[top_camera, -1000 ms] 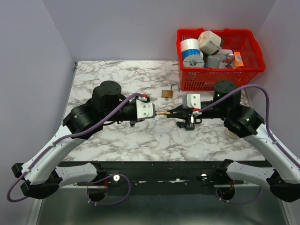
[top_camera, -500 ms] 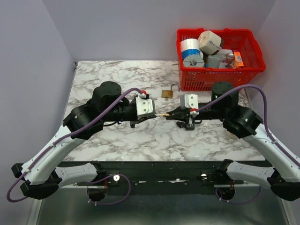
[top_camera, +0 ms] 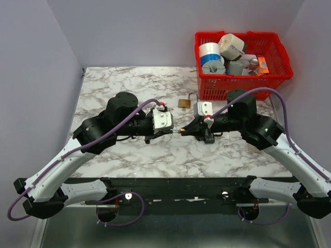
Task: Lock with the key
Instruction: Lock the lock.
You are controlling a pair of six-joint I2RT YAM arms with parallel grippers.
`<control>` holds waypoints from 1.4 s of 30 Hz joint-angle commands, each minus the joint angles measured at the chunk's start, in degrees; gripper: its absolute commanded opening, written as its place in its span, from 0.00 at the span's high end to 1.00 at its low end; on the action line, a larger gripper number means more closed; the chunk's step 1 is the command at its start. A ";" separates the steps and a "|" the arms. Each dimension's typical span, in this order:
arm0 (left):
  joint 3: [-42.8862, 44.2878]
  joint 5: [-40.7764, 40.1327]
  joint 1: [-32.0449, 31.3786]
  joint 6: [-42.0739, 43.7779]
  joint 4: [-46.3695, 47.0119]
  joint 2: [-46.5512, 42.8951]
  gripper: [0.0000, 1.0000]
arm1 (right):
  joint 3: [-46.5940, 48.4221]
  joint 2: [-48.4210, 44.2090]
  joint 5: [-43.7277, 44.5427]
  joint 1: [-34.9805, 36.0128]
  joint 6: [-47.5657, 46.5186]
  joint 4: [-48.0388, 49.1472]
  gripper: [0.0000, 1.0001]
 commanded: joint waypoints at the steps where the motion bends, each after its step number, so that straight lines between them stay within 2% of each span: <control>1: -0.81 4.79 -3.16 -2.60 13.33 3.59 1.00 | 0.36 3.22 -5.26 2.96 4.19 12.34 0.99; 6: -0.72 5.40 -3.16 -5.24 13.87 4.29 1.00 | 1.24 4.27 -4.64 2.96 5.24 12.69 0.99; 10: -0.11 3.91 -2.38 -3.14 10.72 3.50 1.00 | -0.16 2.96 0.01 2.78 7.53 12.69 0.99; 14: -0.98 5.83 2.97 -4.71 9.30 1.22 1.00 | -2.62 0.06 4.75 0.51 8.32 12.78 0.99; 18: -1.34 10.94 11.14 -4.64 9.48 -0.63 0.98 | -3.50 -0.82 6.96 -3.71 10.51 12.78 0.99; 20: 0.76 11.73 12.65 -3.23 7.81 0.07 0.84 | -3.85 -1.00 6.79 -4.94 10.70 12.69 0.99; 21: 1.38 12.17 13.61 -2.27 7.28 0.25 0.69 | -3.94 -1.17 6.44 -5.91 10.96 12.87 0.99; 22: 2.08 12.69 14.84 -1.56 6.49 0.68 0.44 | -4.03 -1.18 6.26 -6.27 11.13 12.87 0.99; 23: 2.79 11.74 15.46 -1.64 6.66 0.77 0.39 | -3.95 -1.18 6.00 -6.53 11.14 12.87 0.99; 26: 3.15 14.18 20.29 -4.62 8.24 0.78 0.35 | -3.42 -1.18 5.99 -7.15 11.66 13.31 0.99; 30: -0.97 14.90 28.02 -19.18 16.57 -0.71 0.30 | -4.12 -1.79 9.05 -8.29 14.55 17.06 0.99; 31: -2.46 13.59 29.00 -23.48 21.81 -1.85 0.24 | -4.82 -2.05 10.20 -8.38 15.61 19.00 0.99; 32: -5.70 11.75 29.96 -33.27 24.74 -2.47 0.24 | -6.13 -2.58 11.26 -8.38 16.66 20.85 0.99; 33: -7.04 5.64 29.97 -37.63 27.12 -3.09 0.24 | -7.01 -2.76 13.53 -8.38 19.28 23.13 0.99; 34: -7.92 4.88 30.06 -41.77 29.75 -3.09 0.24 | -7.72 -2.84 14.42 -8.29 20.44 28.46 0.99; 37: -9.50 4.96 30.06 -51.28 33.01 -2.13 0.21 | -8.17 -1.27 17.15 -8.29 23.60 35.51 0.99; 42: -17.05 2.60 30.06 -66.99 43.47 -3.44 0.15 | -7.46 2.95 25.49 -7.42 27.65 41.33 0.99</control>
